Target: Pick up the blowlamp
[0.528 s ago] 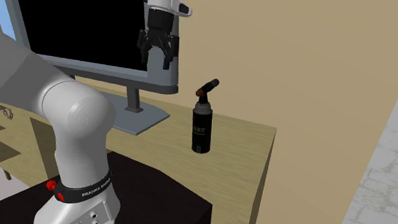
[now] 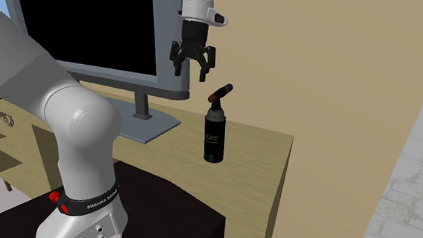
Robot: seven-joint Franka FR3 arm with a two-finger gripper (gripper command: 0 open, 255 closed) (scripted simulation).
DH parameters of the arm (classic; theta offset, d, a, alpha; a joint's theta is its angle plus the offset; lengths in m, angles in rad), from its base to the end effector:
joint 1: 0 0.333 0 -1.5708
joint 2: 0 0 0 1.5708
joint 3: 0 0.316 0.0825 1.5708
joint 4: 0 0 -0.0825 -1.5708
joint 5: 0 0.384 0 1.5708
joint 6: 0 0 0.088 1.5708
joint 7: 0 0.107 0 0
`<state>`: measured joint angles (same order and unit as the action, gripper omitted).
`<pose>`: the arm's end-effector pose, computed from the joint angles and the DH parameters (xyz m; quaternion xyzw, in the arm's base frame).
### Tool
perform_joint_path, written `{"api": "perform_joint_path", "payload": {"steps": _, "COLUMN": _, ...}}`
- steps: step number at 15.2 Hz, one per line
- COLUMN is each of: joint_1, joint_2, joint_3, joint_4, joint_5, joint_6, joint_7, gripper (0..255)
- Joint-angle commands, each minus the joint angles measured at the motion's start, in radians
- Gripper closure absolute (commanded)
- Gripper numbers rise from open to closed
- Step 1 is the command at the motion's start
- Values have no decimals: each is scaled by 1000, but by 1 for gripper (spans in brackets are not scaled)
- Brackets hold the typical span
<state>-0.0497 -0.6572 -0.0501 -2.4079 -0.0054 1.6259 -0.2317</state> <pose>0.3370 -0.0368 0.5286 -0.9953 -0.0722 0.0598 0.0224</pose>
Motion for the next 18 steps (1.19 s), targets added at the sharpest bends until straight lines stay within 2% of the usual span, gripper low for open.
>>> {"api": "perform_joint_path", "payload": {"steps": 1, "joint_1": -9, "joint_2": 58, "joint_3": -19, "joint_4": 30, "joint_5": -27, "joint_6": 39, "joint_7": -32, "gripper": 0}}
{"api": "perform_joint_path", "payload": {"steps": 5, "joint_1": -24, "joint_2": 178, "joint_3": -57, "joint_4": 91, "joint_5": -71, "joint_6": 120, "joint_7": -92, "gripper": 0}}
{"api": "perform_joint_path", "payload": {"steps": 7, "joint_1": -8, "joint_2": 238, "joint_3": -94, "joint_4": 129, "joint_5": -96, "joint_6": 155, "joint_7": -113, "gripper": 0}}
{"api": "perform_joint_path", "payload": {"steps": 9, "joint_1": 10, "joint_2": 241, "joint_3": -111, "joint_4": 119, "joint_5": -103, "joint_6": 170, "joint_7": -108, "gripper": 0}}
{"api": "perform_joint_path", "payload": {"steps": 15, "joint_1": 10, "joint_2": 257, "joint_3": -118, "joint_4": 44, "joint_5": -107, "joint_6": 261, "joint_7": -105, "gripper": 0}}
{"api": "perform_joint_path", "payload": {"steps": 17, "joint_1": 10, "joint_2": 257, "joint_3": -118, "joint_4": 44, "joint_5": -107, "joint_6": 261, "joint_7": -105, "gripper": 0}}
{"api": "perform_joint_path", "payload": {"steps": 18, "joint_1": 10, "joint_2": 251, "joint_3": -118, "joint_4": 42, "joint_5": -108, "joint_6": 257, "joint_7": -105, "gripper": 255}}
